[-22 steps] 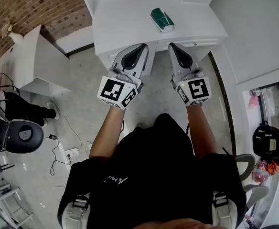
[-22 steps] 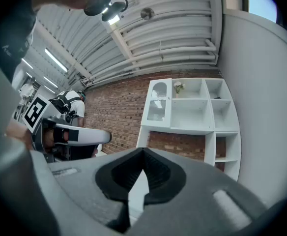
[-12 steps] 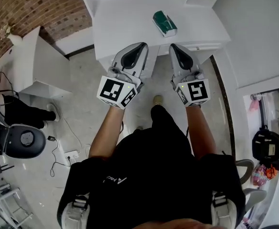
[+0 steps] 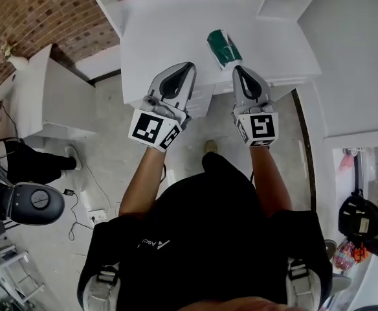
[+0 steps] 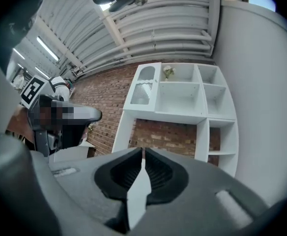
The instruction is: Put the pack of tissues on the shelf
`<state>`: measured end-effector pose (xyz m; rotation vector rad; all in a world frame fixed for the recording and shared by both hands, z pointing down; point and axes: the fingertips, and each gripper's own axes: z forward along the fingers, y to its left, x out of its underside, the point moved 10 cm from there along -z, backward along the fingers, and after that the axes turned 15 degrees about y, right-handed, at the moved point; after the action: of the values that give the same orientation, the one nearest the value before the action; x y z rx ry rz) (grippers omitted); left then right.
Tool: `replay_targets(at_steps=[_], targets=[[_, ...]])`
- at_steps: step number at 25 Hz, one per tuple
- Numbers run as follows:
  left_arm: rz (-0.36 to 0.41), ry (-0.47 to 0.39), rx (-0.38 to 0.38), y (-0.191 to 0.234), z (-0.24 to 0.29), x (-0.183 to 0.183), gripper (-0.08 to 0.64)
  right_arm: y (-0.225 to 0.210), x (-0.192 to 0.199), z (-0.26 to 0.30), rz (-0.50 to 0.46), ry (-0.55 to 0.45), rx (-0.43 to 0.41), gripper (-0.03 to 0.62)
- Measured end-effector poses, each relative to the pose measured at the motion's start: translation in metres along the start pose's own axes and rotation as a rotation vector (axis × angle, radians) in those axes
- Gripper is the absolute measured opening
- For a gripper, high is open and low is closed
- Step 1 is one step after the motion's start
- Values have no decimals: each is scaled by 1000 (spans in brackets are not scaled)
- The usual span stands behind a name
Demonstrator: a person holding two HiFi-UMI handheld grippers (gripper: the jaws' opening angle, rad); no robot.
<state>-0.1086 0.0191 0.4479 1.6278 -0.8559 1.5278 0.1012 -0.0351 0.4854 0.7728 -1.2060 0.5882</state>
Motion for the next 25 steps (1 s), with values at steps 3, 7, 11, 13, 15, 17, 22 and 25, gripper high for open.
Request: replay_targets(at_steps=[3,7,11,13,15,17,22,25], targets=[[2,11,-17,11,34,7,2,-23,14,27,-5,34,-17,42],[13,25,-42,22,72,16,2,-47,37,60,-20,85,-34,95],[11,44,-81,34,96,23,2,-60,56,89,-26,141,-62,178],[7,55,-93,39,105,27,2,-65,65,100,-22,170,-67,218],[5,70,-90,43,114,30,2,-69,73,111,-7,203,-65,251],[9,80,-82,46,123,32,2,-72,81,121,11,238,-68,283],[16,107,-51,57,143,40,2,-77,101,146,33,331,-74,348],[7,127,-29,65,150,44,2,-80,113,162,60,395,-75,382]])
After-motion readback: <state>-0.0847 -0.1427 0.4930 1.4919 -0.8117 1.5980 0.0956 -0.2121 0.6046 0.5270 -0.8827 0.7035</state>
